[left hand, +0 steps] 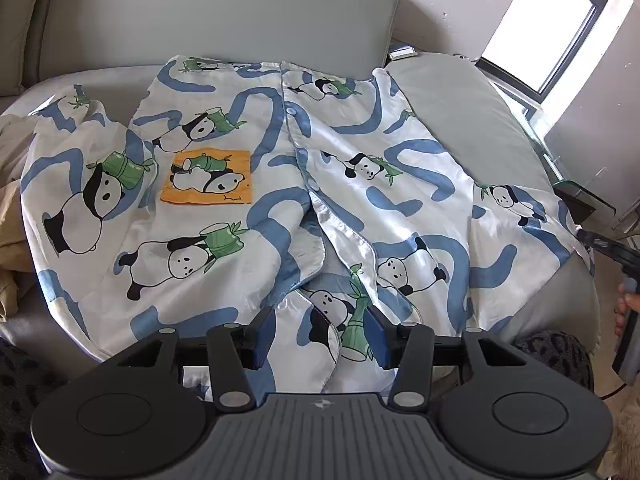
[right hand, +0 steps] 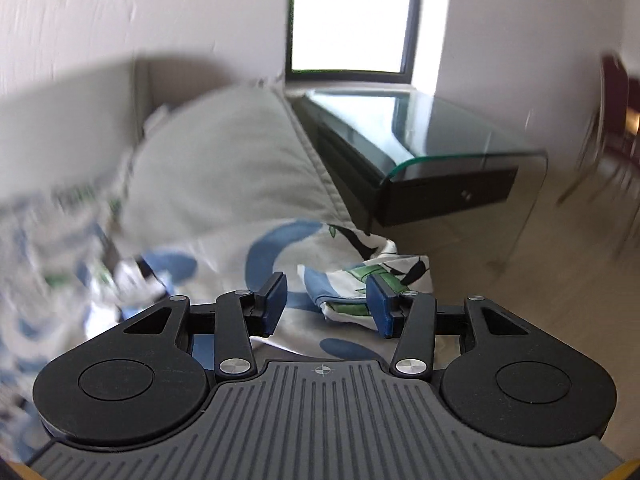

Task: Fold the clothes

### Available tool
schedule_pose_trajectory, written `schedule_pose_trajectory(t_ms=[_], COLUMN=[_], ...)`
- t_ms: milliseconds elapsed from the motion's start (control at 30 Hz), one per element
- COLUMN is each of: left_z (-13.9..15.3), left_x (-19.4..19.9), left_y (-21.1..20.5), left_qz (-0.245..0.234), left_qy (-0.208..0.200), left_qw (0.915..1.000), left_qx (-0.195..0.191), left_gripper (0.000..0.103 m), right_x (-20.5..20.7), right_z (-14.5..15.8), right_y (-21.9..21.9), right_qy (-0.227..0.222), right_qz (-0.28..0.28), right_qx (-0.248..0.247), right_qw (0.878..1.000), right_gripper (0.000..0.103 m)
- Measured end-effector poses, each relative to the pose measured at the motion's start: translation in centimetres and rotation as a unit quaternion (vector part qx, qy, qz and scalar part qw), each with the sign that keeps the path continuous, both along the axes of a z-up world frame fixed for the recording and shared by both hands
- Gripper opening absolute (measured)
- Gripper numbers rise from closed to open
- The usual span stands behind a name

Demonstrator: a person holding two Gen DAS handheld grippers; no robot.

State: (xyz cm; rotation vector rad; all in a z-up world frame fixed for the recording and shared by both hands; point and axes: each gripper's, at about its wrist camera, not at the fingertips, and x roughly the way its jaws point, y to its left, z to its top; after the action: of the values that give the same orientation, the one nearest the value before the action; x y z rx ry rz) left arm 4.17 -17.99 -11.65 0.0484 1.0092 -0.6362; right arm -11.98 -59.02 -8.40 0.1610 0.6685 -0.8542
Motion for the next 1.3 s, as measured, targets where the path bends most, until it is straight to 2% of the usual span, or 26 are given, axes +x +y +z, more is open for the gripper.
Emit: schedule_pose_trajectory(t_ms=[133,200,233,300,367,433,533,633,800,867,933,1033,1133,1200,1300], left_z=[0.1,0.3,0.4,0.5,0.6,0.6,0.6,0.7,1.3,1.5,1.6,1.7,1.9,2.2,2.7], left_x=[0.0,-0.1,-0.2,-0.3,-0.4,-0.6,-0.9,-1.2,-1.4,-1.3,-1.2,-0.8,-0.3,-0.1,0.4], left_y=[0.0,0.0,-0.1,-0.2,-0.4,-0.7,-1.0,-0.9,-0.3,0.2,0.8,2.3,4.7,6.7,10.5], left_qz=[0.0,-0.003,-0.006,-0.014,-0.021,-0.028,-0.039,-0.044,-0.044,-0.038,-0.028,-0.003,0.031,0.058,0.106], left_qy=[0.0,0.0,-0.001,-0.002,-0.002,0.001,0.006,0.008,0.007,0.008,0.01,0.013,0.01,0.001,-0.01], left_qw=[1.0,1.0,0.9999,0.9998,0.9995,0.9991,0.9984,0.9978,0.997,0.9969,0.9969,0.9972,0.9966,0.9956,0.9916], left_qx=[-0.004,-0.009,-0.012,-0.018,-0.024,-0.03,-0.04,-0.047,-0.063,-0.069,-0.073,-0.074,-0.075,-0.073,-0.073], left_gripper=[0.047,0.047,0.047,0.047,0.047,0.047,0.047,0.047,0.047,0.047,0.047,0.047,0.047,0.047,0.047], right_x=[1.4,1.7,1.3,-0.6,-3.7,-6.5,-10.1,-12.2,-12.7,-11.6,-9.6,-5.1,-0.3,2.8,6.9], right_z=[-0.6,-0.5,-0.1,1.7,4.3,7.1,10.8,13.4,15.6,16.6,17.6,18.1,17.1,15.8,13.7], right_y=[0.3,0.3,0.1,-0.7,-1.5,-2.4,-3.9,-5.1,-5.8,-5.1,-4.1,-1.9,2.1,5.8,12.2], right_qy=[0.065,0.084,0.076,0.015,-0.077,-0.156,-0.245,-0.302,-0.363,-0.362,-0.338,-0.279,-0.216,-0.191,-0.177], right_qz=[0.004,-0.022,-0.042,-0.089,-0.114,-0.127,-0.134,-0.122,-0.078,-0.052,-0.029,0.006,0.059,0.11,0.188], right_qx=[-0.028,-0.06,-0.07,-0.07,-0.059,-0.046,-0.014,0.029,0.086,0.086,0.075,0.061,0.031,0.019,0.018], right_qw=[0.997,0.994,0.994,0.993,0.989,0.978,0.96,0.945,0.924,0.927,0.938,0.958,0.974,0.975,0.966], right_gripper=[0.043,0.01,0.002,0.002,0.002,0.002,0.002,0.002,0.002,0.002,0.002,0.002,0.002,0.002,0.002])
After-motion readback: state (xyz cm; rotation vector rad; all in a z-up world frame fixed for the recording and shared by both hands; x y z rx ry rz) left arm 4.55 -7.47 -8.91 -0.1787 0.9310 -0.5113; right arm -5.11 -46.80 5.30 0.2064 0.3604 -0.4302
